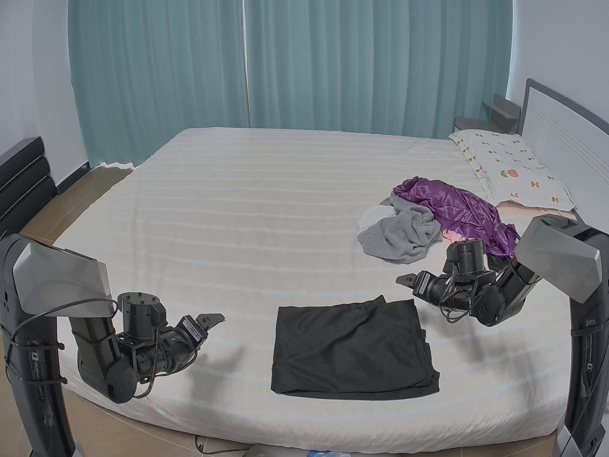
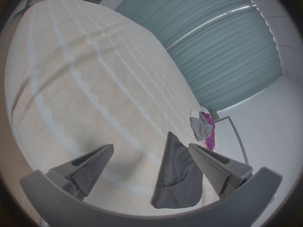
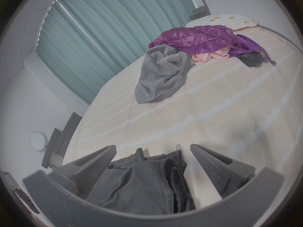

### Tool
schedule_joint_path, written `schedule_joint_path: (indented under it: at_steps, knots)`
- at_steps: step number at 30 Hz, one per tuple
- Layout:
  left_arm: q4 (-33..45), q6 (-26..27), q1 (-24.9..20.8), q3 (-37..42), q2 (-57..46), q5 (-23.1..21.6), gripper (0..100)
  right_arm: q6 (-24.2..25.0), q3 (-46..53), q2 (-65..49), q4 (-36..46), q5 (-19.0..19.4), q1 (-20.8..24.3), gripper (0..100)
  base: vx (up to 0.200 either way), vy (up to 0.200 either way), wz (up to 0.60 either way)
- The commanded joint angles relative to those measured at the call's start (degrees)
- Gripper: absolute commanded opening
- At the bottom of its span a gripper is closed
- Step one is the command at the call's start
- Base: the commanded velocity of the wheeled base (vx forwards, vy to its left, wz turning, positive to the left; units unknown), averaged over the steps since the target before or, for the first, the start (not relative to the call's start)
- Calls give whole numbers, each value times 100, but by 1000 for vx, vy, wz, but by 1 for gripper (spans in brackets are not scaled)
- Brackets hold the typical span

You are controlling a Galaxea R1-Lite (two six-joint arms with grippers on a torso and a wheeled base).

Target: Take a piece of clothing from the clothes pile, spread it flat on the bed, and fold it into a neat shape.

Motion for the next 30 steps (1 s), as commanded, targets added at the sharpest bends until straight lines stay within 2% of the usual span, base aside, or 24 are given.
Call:
schedule_joint_path:
  at_steps: [1,5,12,13,21,24,26,29,30]
  knots:
    - [-2,-11,2,0,9,-2,100,45,-19,40,-5,164,35,100,0,0,0]
    - [-2,-2,2,0,9,-2,100,62,-10,119,3,323,79,100,0,0,0]
    - [-2,-2,2,0,18,-2,100,62,-230,488,3,323,44,100,0,0,0]
    - [-2,-2,2,0,18,-2,100,62,-248,497,3,323,-9,0,0,0,0]
    - [-2,-2,-16,-35,26,7,100,71,-256,549,3,340,-264,0,0,0,0]
    - [-10,-2,-24,-114,97,157,100,80,-256,576,3,340,-343,0,0,0,0]
    - [-2,-2,-104,-422,272,614,100,88,-292,593,-5,349,-440,0,0,0,0]
    - [16,-2,-183,-545,369,807,100,88,-336,593,-5,349,-475,0,0,0,0]
    - [69,138,-279,-738,431,974,100,291,-441,611,12,349,-492,0,0,0,0]
